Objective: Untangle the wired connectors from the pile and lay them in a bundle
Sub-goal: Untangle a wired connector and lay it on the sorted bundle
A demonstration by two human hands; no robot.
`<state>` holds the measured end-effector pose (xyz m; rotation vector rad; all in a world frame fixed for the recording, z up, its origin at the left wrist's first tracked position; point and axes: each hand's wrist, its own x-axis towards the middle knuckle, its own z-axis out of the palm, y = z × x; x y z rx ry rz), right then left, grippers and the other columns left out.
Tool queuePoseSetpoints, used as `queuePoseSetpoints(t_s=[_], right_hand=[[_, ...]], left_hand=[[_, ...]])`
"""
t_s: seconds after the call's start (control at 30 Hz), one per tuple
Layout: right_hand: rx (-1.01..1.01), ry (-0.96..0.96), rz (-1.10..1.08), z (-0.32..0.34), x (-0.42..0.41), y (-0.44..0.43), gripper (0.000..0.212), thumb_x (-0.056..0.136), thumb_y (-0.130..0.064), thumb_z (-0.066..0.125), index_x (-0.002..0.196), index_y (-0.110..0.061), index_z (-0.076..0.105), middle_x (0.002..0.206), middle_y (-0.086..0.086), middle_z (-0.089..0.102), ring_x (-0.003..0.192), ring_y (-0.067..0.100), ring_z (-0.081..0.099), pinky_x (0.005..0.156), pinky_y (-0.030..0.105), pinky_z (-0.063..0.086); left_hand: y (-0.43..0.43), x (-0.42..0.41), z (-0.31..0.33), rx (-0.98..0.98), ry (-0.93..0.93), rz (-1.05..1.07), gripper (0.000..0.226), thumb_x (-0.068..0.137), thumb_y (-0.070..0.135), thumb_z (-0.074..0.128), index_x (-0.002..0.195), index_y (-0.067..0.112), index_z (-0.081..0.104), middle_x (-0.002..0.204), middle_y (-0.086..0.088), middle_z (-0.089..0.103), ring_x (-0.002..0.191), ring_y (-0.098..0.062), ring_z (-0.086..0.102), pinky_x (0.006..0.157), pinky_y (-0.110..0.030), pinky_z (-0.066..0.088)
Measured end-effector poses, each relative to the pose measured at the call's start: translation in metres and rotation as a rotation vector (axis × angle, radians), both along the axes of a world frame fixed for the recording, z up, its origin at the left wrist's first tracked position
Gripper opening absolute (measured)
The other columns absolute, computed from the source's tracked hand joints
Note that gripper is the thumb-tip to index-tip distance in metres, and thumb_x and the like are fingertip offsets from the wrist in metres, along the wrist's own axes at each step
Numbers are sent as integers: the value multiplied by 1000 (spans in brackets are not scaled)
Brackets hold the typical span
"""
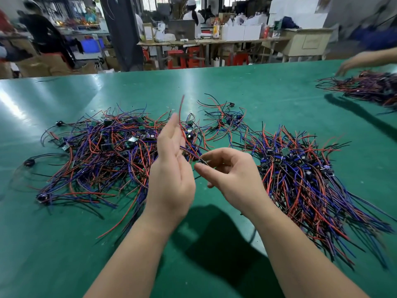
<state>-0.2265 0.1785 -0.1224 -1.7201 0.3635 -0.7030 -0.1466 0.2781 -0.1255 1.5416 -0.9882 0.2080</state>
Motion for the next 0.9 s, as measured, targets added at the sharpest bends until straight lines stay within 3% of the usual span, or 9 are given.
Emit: queuePoseSetpoints(t_s=[0.07,0.17,0.3,0.43,0.53,0.6,0.7,0.8,0.9], right_hand=[[-58,46,7,0,-1,-2,16,76,-18,79,74,-24,64,60,-7,59,51,12,54,57,41,53],[-264,105,-33,-2,0,-3,22,75,-21,77,65,-26,59,56,-12,53,49,3,46,51,21,43],[-419,111,-103,-1,1,0,18,77,-19,73,66,-27,62,69,-4,53,57,8,48,58,15,37],[-130,-14,-79,2,2,-2,10,81,-14,73,86,-23,71,66,5,65,64,9,55,67,35,51],[143,-111,-60,6,-1,-4,11,83,-12,70,89,-17,63,65,12,70,53,9,61,48,20,45],[245,-105,-51,8,-2,-7,6,87,-15,66,84,-14,61,71,9,73,54,10,63,46,15,40],[359,-38,-61,10,-1,-11,9,92,-19,59,82,-19,58,78,4,75,66,14,67,51,18,39],[459,3,-21,9,0,-12,13,93,-19,56,80,-21,58,84,1,75,76,13,64,57,23,37],[596,25,43,7,2,-13,16,87,-14,61,73,-18,69,75,-5,69,65,9,53,54,18,36]], left_hand=[[-1,-1,-1,54,-158,-4,70,87,-8,30,148,22,13,155,-8,25,140,-16,34,114,-26,28],[-3,0,-1,108,-306,-37,73,82,2,24,149,25,7,154,29,2,144,-29,24,115,-50,24],[-5,-3,-3,156,-321,-109,79,78,-1,23,148,32,8,156,21,1,147,-25,16,114,-57,22],[-5,-5,-1,102,-238,-186,91,77,-17,28,148,36,9,158,7,-2,146,-32,15,114,-56,23],[-4,-3,0,-53,-179,-95,89,78,-17,30,149,35,17,160,-7,4,140,-32,33,112,-44,33],[-3,-2,2,-184,-33,9,78,80,-12,34,137,41,26,152,-5,21,126,-17,50,97,-30,45],[-4,3,5,-309,344,97,53,78,-8,43,108,35,37,127,1,39,103,-14,62,89,-36,51],[-8,6,4,-283,700,134,40,84,-6,53,94,30,38,117,0,45,92,-13,64,82,-39,52],[-10,6,3,-138,898,5,22,92,6,55,95,25,45,112,-5,56,92,-22,64,71,-31,52]])
